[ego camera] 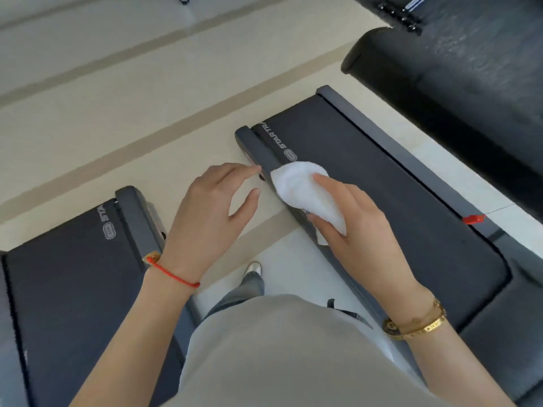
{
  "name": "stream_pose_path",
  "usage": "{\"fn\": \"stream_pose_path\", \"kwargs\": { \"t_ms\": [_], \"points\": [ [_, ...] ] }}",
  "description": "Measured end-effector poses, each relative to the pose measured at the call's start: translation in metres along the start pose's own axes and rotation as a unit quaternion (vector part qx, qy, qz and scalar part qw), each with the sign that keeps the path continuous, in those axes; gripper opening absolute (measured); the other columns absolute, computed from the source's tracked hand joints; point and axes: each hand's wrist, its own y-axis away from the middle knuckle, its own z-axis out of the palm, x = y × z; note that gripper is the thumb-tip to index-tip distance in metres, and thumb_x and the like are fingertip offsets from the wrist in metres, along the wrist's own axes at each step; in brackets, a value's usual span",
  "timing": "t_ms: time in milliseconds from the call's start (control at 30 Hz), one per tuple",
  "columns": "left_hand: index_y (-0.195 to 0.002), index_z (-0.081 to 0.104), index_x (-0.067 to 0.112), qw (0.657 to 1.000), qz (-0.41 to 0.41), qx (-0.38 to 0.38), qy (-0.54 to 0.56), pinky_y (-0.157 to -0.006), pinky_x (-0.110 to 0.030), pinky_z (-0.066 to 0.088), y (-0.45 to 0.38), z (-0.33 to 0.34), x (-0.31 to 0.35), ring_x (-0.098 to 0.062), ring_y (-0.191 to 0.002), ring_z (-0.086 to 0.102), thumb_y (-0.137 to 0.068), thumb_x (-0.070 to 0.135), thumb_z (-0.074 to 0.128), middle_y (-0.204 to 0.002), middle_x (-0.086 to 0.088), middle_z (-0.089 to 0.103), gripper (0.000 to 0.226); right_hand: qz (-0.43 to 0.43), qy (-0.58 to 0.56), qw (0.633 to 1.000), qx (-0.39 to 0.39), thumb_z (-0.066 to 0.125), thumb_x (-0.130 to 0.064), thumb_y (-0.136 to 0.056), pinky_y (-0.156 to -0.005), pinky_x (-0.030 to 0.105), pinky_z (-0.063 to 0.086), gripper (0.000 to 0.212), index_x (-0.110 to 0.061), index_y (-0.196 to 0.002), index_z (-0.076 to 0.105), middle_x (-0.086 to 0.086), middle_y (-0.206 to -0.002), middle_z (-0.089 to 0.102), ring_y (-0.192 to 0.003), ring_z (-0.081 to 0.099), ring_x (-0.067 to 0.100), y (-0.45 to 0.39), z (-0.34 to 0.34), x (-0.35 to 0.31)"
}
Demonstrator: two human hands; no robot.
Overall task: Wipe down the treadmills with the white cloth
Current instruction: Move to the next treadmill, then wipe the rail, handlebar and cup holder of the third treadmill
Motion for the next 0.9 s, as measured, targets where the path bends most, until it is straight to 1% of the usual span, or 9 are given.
{"fn": "stream_pose_path", "kwargs": {
  "t_ms": [100, 167, 267, 400, 467, 600, 667, 767, 900],
  "points": [
    [-0.126, 0.066, 0.013, 0.998, 0.06, -0.026, 0.009, -0.094, -0.034, 0.048, -0.053, -0.002, -0.013, -0.018, -0.108, 0.06, -0.096, 0.028, 0.054, -0.12, 0.0, 0.067, 0.035, 0.042, 0.008, 0.998, 0.051, 0.059, -0.029, -0.095, -0.078, 0.034, 0.051, 0.049, -0.022, -0.142, 0.044, -0.003, -0.115, 0.056, -0.099, 0.053, 0.016, -0.023, 0.0, -0.008],
    [-0.126, 0.065, 0.014, 0.993, 0.104, -0.048, 0.027, -0.094, -0.034, 0.049, -0.085, -0.002, -0.018, -0.017, -0.108, 0.061, -0.096, 0.026, 0.056, -0.12, 0.001, 0.066, 0.034, 0.07, 0.01, 0.994, 0.085, 0.057, -0.029, -0.097, -0.078, 0.034, 0.051, 0.047, -0.022, -0.142, 0.044, -0.004, -0.114, 0.056, -0.098, 0.052, 0.015, -0.037, -0.001, -0.012],
    [-0.127, 0.065, 0.013, 0.981, 0.172, -0.081, 0.046, -0.097, -0.038, 0.05, -0.131, 0.003, -0.024, -0.018, -0.112, 0.061, -0.096, 0.022, 0.059, -0.121, 0.001, 0.066, 0.033, 0.107, 0.028, 0.984, 0.138, 0.051, -0.035, -0.098, -0.08, 0.031, 0.049, 0.045, -0.022, -0.141, 0.046, -0.002, -0.116, 0.056, -0.099, 0.052, 0.015, -0.056, -0.002, -0.017],
    [-0.127, 0.065, 0.011, 0.961, 0.244, -0.114, 0.066, -0.094, -0.041, 0.051, -0.18, 0.016, -0.025, -0.02, -0.112, 0.061, -0.097, 0.021, 0.058, -0.121, -0.001, 0.067, 0.032, 0.152, 0.056, 0.965, 0.207, 0.045, -0.039, -0.1, -0.08, 0.027, 0.048, 0.043, -0.021, -0.138, 0.048, -0.001, -0.116, 0.057, -0.099, 0.052, 0.016, -0.075, -0.005, -0.021],
    [-0.126, 0.065, 0.01, 0.952, 0.268, -0.122, 0.08, -0.093, -0.039, 0.051, -0.2, 0.023, -0.019, -0.02, -0.112, 0.061, -0.096, 0.019, 0.06, -0.12, -0.001, 0.067, 0.031, 0.167, 0.07, 0.954, 0.238, 0.042, -0.041, -0.101, -0.081, 0.026, 0.045, 0.042, -0.021, -0.137, 0.049, -0.002, -0.115, 0.057, -0.099, 0.052, 0.016, -0.081, -0.012, -0.022],
    [-0.125, 0.066, 0.01, 0.937, 0.311, -0.122, 0.106, -0.091, -0.038, 0.051, -0.234, 0.037, -0.003, -0.02, -0.11, 0.061, -0.096, 0.02, 0.06, -0.121, -0.002, 0.067, 0.031, 0.187, 0.105, 0.932, 0.293, 0.042, -0.039, -0.102, -0.083, 0.025, 0.041, 0.041, -0.019, -0.136, 0.05, -0.002, -0.114, 0.057, -0.1, 0.052, 0.017, -0.091, -0.037, -0.017],
    [-0.126, 0.066, 0.011, 0.93, 0.325, -0.124, 0.121, -0.092, -0.038, 0.051, -0.249, 0.044, 0.009, -0.019, -0.112, 0.06, -0.096, 0.02, 0.06, -0.121, -0.001, 0.067, 0.032, 0.196, 0.126, 0.921, 0.313, 0.042, -0.038, -0.102, -0.083, 0.023, 0.04, 0.041, -0.018, -0.137, 0.05, 0.0, -0.115, 0.057, -0.101, 0.051, 0.018, -0.094, -0.054, -0.011],
    [-0.126, 0.066, 0.011, 0.919, 0.348, -0.123, 0.136, -0.097, -0.038, 0.049, -0.267, 0.059, 0.028, -0.019, -0.115, 0.059, -0.096, 0.02, 0.061, -0.122, -0.001, 0.067, 0.032, 0.194, 0.156, 0.909, 0.335, 0.043, -0.037, -0.102, -0.085, 0.027, 0.042, 0.042, -0.016, -0.137, 0.05, 0.002, -0.114, 0.057, -0.101, 0.051, 0.02, -0.098, -0.079, 0.0],
    [-0.125, 0.066, 0.01, 0.912, 0.364, -0.121, 0.146, -0.096, -0.04, 0.05, -0.286, 0.081, 0.053, -0.02, -0.112, 0.061, -0.095, 0.018, 0.062, -0.121, -0.002, 0.067, 0.031, 0.179, 0.216, 0.896, 0.346, 0.043, -0.036, -0.103, -0.082, 0.033, 0.043, 0.042, -0.012, -0.137, 0.051, 0.007, -0.11, 0.058, -0.094, 0.051, 0.025, -0.104, -0.112, 0.022]
  ]
}}
